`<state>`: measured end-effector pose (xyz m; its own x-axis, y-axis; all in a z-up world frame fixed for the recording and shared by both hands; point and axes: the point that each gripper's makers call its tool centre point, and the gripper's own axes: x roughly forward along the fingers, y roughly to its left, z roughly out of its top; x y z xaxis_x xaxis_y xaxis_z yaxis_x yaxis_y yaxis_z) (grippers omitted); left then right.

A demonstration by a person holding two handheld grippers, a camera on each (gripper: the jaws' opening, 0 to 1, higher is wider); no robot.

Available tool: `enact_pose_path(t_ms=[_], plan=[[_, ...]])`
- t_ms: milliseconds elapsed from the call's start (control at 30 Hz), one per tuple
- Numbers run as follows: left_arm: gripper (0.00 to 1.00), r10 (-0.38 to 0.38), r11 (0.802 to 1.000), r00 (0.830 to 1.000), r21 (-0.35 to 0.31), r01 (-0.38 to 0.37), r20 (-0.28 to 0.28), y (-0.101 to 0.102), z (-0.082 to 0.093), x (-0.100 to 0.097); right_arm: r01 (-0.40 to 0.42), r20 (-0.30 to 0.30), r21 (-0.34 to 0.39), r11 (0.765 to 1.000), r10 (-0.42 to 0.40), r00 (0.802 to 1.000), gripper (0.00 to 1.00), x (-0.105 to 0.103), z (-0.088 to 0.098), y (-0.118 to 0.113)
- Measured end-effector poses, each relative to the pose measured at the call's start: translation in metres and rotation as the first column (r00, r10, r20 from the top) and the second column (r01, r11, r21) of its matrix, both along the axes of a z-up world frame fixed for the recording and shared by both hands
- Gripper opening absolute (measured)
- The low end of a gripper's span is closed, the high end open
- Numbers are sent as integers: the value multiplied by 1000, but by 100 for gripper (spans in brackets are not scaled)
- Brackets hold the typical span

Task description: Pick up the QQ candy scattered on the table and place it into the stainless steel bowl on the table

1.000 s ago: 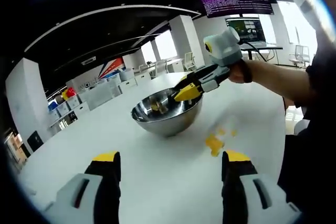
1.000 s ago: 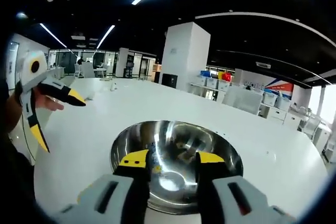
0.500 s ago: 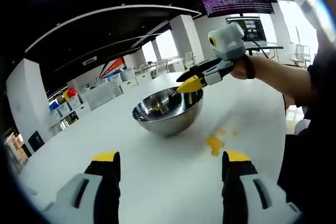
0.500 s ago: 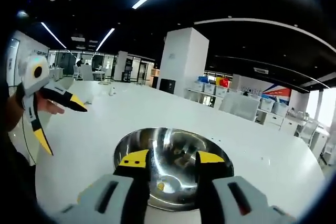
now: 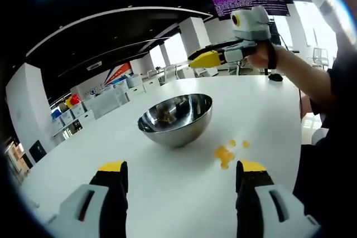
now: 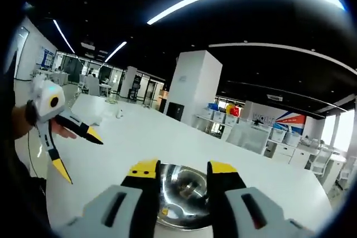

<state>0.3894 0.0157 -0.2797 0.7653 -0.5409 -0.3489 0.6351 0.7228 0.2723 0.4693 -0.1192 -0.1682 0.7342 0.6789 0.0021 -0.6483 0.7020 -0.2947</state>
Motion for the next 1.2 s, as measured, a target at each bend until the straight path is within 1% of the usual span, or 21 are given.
enact_pose_path(t_ms=[133, 200, 333, 433, 500, 533, 600, 733, 833, 867, 933, 1000, 1033, 1067, 1100, 1133, 1200], plan=[[79, 0, 1000, 1000, 2, 0, 0, 0, 0, 0, -40, 59, 0, 999, 40, 997, 31, -23, 17, 6], [79, -3, 1000, 1000, 5, 3, 0, -1, 1, 0, -54, 70, -8, 998, 55, 996, 31, -34, 20, 8], [79, -5, 1000, 1000, 3, 5, 3, -2, 2, 0, -84, 81, -42, 996, 87, 993, 31, -52, 16, 14], [79, -5, 1000, 1000, 4, 5, 3, -2, 2, 0, -102, 72, -67, 993, 106, 992, 31, -63, 6, 17], [79, -4, 1000, 1000, 4, 4, 3, -1, 2, 0, -139, 47, -74, 988, 143, 989, 31, -73, -5, 21], [79, -4, 1000, 1000, 5, 4, 3, -1, 2, 0, -155, 38, -66, 986, 157, 987, 31, -77, -11, 23], [79, -4, 1000, 1000, 6, 4, 3, -1, 2, 0, -159, 21, -66, 985, 161, 987, 31, -79, -23, 23], [79, -7, 1000, 1000, 6, 7, 2, -2, 1, 0, -149, -43, -66, 987, 146, 988, 31, -79, -50, 22], [79, -11, 1000, 1000, 6, 11, 3, -4, 2, 0, -149, -96, -52, 988, 143, 985, 30, -81, -71, 22], [79, -11, 1000, 1000, 6, 11, 2, -4, 1, -1, -150, -105, -49, 987, 144, 984, 30, -81, -76, 22], [79, -13, 1000, 1000, 6, 13, 1, -4, 1, -1, -134, -117, -49, 990, 128, 985, 30, -79, -93, 21], [79, -11, 1000, 1000, 9, 11, -1, -3, -1, -1, -123, -85, -56, 991, 118, 989, 30, -77, -105, 18], [79, -9, 1000, 1000, 10, 9, -4, -2, -2, -1, -120, -87, -57, 991, 115, 990, 29, -76, -112, 17], [79, -6, 1000, 1000, 11, 7, -7, -2, -3, -1, -112, -103, -49, 993, 106, 989, 29, -74, -120, 15], [79, -7, 1000, 1000, 12, 7, -8, -2, -4, -1, -108, -146, -30, 994, 102, 984, 29, -75, -130, 14], [79, -8, 1000, 1000, 13, 8, -7, -2, -4, -1, -107, -171, -20, 994, 102, 980, 28, -75, -138, 13], [79, -7, 1000, 1000, 11, 7, -8, -2, -3, -1, -98, -180, -27, 995, 92, 979, 27, -74, -149, 11]])
